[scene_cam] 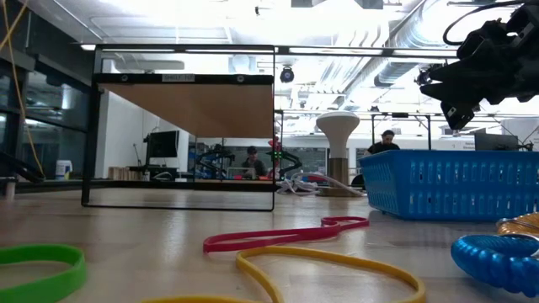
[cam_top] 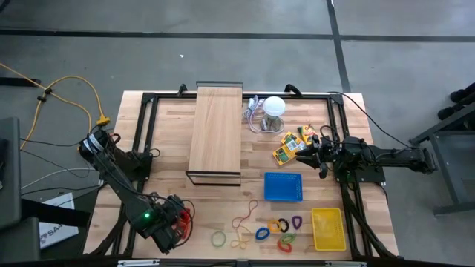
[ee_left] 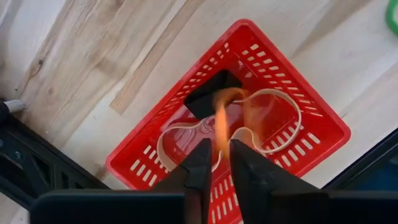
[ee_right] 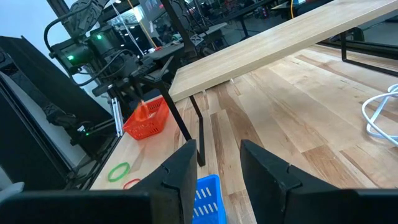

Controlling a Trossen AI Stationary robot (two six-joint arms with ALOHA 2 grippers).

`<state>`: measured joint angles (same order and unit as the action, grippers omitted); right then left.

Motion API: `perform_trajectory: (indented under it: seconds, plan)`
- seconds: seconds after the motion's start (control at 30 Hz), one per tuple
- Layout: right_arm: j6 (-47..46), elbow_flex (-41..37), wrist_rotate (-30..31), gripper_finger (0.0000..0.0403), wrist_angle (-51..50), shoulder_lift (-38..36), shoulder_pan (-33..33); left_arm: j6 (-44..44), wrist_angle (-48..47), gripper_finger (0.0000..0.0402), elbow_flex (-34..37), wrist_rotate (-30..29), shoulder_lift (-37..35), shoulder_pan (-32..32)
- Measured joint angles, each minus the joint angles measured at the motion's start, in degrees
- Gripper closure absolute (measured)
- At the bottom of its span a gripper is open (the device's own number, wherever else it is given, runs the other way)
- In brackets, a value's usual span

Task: Pick & Place Office Desk Supplies
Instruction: Put the orange rubber band into the red bin, then put the green rubber band into the red bin

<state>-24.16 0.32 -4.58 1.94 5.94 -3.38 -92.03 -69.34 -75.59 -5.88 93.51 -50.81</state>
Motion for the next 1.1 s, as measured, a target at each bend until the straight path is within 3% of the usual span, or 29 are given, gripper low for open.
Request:
perform_trajectory:
  seconds: [0.2,0.7,0.87,1.1]
  plan:
    - [0.0,0.0,-0.02,0.0292,0.02,0.0,0.0,0.02,0.04,0.032,0.0,0.01,0.02,0.0]
    - [0.0,0.0,-0.01,0.0292,0.02,0.02,0.0,1.18,0.14,0.0318,0.0,-0.09,0.02,0.0]
    - [0.0,0.0,-0.02,0.0292,0.01,0.01,-0.01,7.91,2.4,0.0318,0.0,-2.22,0.02,0.77]
    - [0.0,0.0,-0.01,0.0292,0.01,0.02,0.0,26.87,11.76,0.0318,0.0,-6.26,0.02,5.5]
